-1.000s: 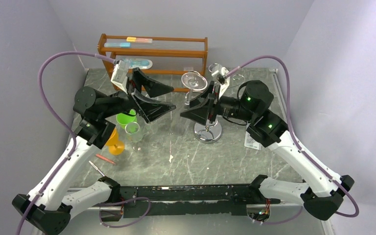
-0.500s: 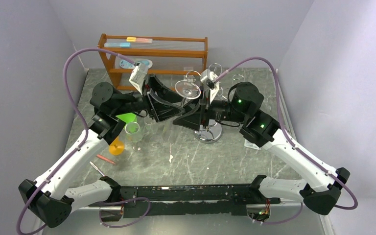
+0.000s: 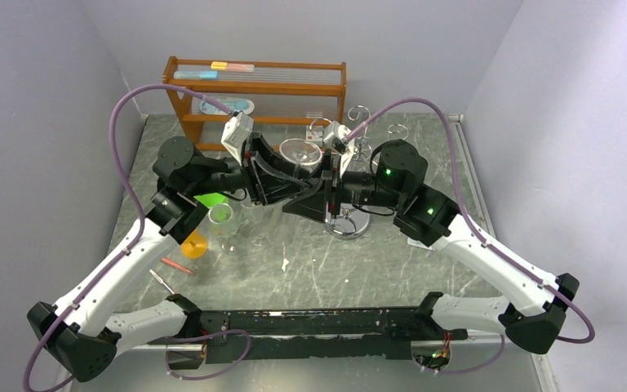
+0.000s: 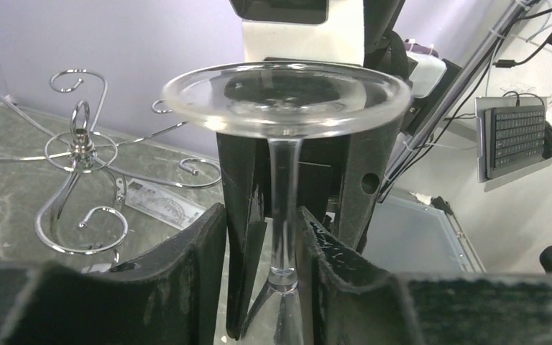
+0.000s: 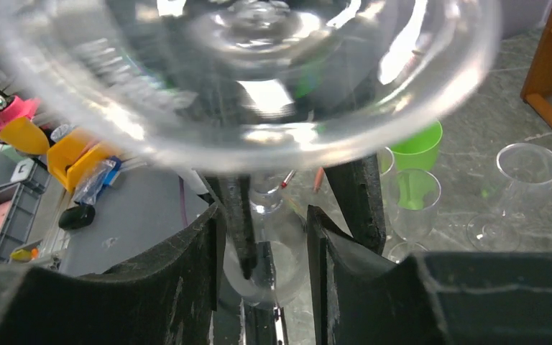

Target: Place the wine glass upside down on the wine glass rack

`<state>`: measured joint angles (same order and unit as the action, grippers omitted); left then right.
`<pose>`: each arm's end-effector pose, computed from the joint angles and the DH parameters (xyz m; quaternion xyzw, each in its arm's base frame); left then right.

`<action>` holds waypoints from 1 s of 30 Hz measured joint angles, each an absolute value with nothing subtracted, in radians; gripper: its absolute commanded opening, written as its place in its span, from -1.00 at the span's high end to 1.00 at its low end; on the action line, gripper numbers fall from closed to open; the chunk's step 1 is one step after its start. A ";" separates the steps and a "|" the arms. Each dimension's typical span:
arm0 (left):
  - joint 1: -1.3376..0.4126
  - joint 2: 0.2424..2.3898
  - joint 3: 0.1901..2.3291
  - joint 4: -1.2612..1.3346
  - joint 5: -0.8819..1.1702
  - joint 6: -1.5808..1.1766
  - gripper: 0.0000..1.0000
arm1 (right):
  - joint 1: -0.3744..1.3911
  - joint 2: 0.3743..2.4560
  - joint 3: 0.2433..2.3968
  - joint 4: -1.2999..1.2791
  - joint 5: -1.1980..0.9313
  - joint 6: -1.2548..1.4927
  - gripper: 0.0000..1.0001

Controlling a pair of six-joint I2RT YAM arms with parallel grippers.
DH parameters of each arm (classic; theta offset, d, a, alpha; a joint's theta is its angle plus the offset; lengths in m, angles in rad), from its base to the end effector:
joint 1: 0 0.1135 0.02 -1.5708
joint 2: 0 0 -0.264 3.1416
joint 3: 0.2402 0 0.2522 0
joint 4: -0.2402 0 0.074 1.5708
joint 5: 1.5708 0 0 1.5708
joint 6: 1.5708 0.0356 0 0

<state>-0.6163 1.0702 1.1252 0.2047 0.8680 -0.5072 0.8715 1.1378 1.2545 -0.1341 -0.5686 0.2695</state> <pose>0.1706 -0.1542 0.4434 0.3630 0.5341 -0.6001 0.4722 0.1459 0.2033 0.4394 -0.3907 0.5955 0.5317 0.4582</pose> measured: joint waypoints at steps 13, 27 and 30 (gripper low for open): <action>-0.624 1.028 1.109 0.125 0.773 -0.431 0.90 | 0.876 1.107 1.192 -0.102 -0.455 0.287 -0.24; -0.626 0.879 1.066 0.043 0.624 -0.222 0.90 | 0.875 0.878 1.166 -0.071 -0.264 0.337 -0.45; -0.626 0.879 1.040 0.007 0.550 -0.187 0.90 | 0.875 0.833 1.151 -0.057 -0.180 0.345 -0.45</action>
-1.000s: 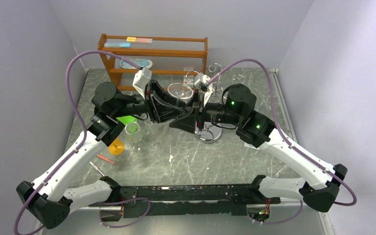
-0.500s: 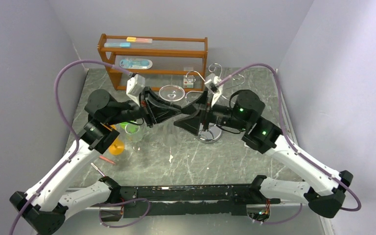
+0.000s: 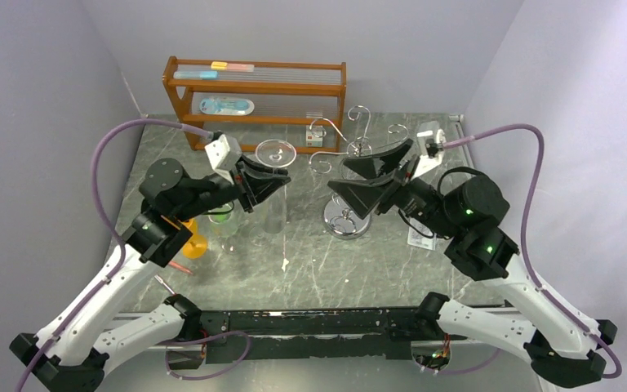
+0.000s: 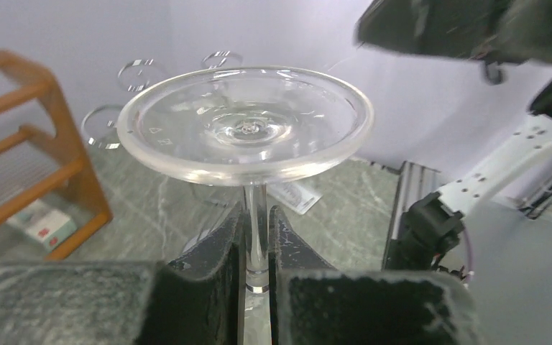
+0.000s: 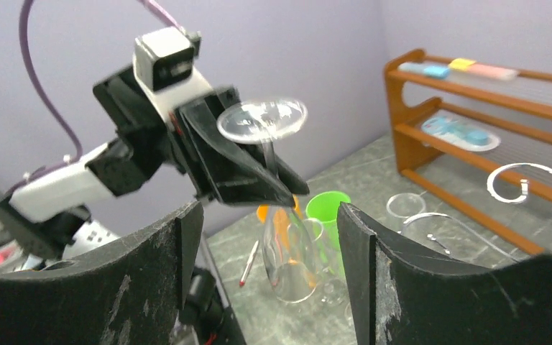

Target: Place the wine glass upside down on the wine glass rack

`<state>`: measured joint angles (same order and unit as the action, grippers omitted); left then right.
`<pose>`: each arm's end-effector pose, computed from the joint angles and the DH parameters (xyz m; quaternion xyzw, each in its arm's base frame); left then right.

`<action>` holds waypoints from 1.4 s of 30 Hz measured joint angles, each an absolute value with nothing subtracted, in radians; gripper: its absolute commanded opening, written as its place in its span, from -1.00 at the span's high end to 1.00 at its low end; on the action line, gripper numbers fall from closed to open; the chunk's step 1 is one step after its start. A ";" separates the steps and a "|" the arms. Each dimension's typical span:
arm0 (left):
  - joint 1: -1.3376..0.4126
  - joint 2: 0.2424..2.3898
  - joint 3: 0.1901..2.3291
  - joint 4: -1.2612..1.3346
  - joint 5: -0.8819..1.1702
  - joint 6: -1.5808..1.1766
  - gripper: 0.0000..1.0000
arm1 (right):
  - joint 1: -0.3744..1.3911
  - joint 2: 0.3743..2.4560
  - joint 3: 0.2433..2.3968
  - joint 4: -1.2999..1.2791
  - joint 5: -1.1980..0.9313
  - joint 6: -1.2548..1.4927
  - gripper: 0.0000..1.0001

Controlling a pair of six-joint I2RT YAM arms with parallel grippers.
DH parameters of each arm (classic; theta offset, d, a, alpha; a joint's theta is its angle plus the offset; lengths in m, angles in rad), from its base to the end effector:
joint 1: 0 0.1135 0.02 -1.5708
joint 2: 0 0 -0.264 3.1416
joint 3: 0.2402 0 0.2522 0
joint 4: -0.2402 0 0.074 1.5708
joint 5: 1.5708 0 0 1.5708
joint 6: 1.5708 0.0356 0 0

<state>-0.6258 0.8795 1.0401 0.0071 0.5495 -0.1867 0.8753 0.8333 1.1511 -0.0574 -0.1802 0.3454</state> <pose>0.1405 -0.1245 0.4327 0.3376 0.5611 -0.4514 0.6062 0.0988 0.1283 0.4705 -0.2278 0.5670 0.4976 0.6157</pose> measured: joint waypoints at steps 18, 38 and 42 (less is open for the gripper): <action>-0.625 1.209 1.012 0.173 0.337 -0.128 0.90 | 0.875 0.761 1.103 0.003 0.052 0.408 -0.45; -0.617 1.435 1.005 0.568 0.513 -0.119 0.90 | 0.875 0.731 1.101 0.002 0.083 0.407 -0.45; -0.614 1.476 1.005 0.629 0.564 -0.139 0.90 | 0.875 0.731 1.101 0.002 0.089 0.406 -0.45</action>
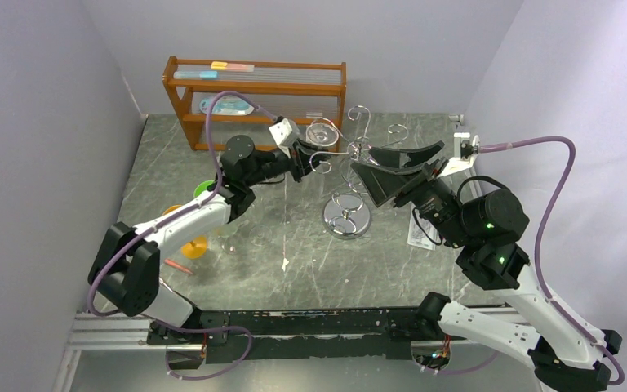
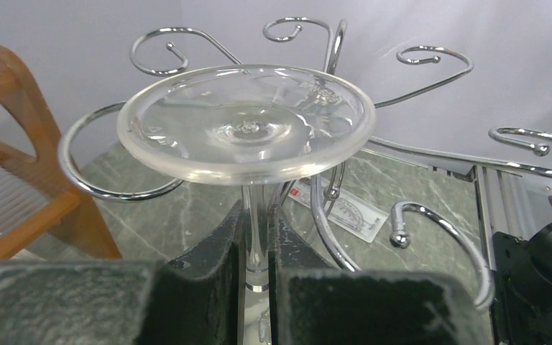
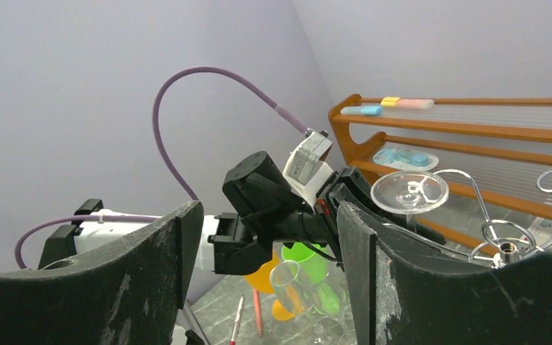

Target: Place the wine glass upside down on the wine glass rack

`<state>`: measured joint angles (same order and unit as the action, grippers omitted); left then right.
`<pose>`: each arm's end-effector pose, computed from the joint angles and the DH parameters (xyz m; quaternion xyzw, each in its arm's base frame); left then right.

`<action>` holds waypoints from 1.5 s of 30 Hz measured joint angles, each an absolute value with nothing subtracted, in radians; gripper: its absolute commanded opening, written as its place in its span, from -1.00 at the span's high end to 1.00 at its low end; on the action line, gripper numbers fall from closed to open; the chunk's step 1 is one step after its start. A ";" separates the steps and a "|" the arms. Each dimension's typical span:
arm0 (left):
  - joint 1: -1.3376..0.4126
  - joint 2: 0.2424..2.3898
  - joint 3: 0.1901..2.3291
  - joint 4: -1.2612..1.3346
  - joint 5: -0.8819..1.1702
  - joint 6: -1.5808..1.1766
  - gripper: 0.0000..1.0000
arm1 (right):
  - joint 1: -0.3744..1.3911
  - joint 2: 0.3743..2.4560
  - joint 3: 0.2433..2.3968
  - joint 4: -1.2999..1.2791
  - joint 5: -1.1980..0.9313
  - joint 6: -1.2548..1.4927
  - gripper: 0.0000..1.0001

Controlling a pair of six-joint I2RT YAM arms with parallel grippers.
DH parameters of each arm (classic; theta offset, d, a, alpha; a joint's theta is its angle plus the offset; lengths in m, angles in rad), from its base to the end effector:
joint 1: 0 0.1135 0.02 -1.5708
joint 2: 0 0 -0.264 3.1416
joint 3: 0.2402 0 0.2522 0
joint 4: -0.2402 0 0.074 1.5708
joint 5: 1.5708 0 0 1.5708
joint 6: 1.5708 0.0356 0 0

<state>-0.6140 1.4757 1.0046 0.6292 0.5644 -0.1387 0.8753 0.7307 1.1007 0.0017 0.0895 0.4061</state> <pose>0.2696 -0.2133 0.3350 0.3526 0.5560 -0.4366 0.6131 0.0871 0.0994 0.4740 -0.0951 0.5568 0.4728 0.6763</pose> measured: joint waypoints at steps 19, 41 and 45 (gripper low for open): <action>-0.606 1.617 1.054 0.718 0.575 -0.226 0.90 | 0.875 0.731 1.100 0.002 0.102 0.404 -0.45; -0.608 1.665 1.056 0.833 0.490 -0.309 0.90 | 0.875 0.741 1.070 0.012 0.101 0.419 -0.45; -0.611 1.665 1.056 0.849 0.418 -0.292 0.90 | 0.875 0.742 1.069 0.017 0.098 0.423 -0.45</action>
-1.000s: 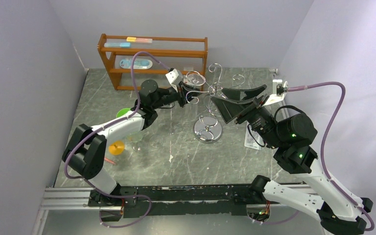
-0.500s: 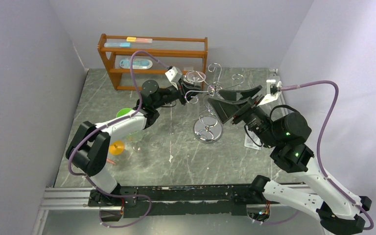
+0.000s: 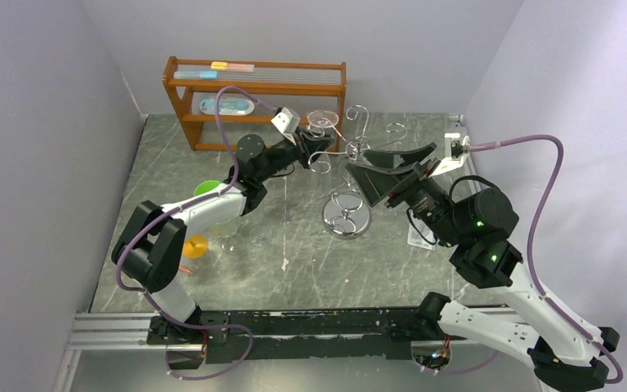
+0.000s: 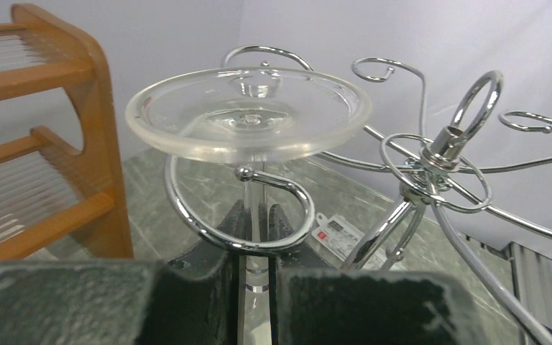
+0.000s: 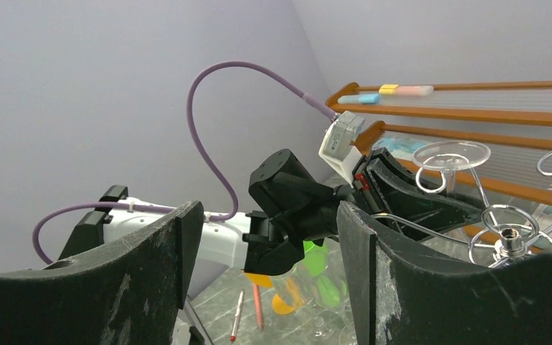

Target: Place the wine glass upside down on the wine glass rack

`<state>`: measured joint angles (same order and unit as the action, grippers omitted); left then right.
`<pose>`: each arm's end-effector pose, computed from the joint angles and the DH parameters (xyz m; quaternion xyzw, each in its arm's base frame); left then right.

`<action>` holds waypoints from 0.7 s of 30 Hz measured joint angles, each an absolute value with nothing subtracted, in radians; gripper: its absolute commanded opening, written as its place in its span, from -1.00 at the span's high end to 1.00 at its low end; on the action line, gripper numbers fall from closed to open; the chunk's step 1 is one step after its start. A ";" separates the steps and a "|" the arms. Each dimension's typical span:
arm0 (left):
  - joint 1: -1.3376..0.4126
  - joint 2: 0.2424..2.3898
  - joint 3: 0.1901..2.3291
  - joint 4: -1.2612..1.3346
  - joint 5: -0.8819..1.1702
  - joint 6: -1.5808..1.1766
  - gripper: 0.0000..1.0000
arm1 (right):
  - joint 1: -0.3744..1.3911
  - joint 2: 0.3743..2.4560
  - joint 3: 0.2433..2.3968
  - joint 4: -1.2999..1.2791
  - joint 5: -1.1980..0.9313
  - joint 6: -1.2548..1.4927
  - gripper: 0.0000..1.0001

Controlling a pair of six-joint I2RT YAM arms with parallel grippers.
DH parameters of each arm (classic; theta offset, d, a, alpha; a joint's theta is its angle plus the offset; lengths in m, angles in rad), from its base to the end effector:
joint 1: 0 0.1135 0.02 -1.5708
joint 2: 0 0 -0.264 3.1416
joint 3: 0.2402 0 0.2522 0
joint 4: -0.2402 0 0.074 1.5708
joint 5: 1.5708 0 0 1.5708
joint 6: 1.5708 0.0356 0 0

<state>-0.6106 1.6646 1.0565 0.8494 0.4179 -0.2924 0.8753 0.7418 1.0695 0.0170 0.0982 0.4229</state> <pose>0.3059 -0.2317 0.3111 0.2568 0.5700 -0.4511 0.6370 0.0930 0.1060 0.4645 -0.0898 0.5690 0.4713 0.6678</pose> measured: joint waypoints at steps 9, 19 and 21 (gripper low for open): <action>-0.619 1.658 1.021 0.894 0.298 -0.268 0.90 | 0.875 0.741 1.069 0.023 0.094 0.425 -0.45; -0.620 1.618 0.927 0.979 0.279 -0.234 0.90 | 0.875 0.739 1.069 0.027 0.094 0.427 -0.45; -0.620 1.617 0.910 0.999 0.290 -0.224 0.90 | 0.875 0.736 1.068 0.027 0.094 0.427 -0.45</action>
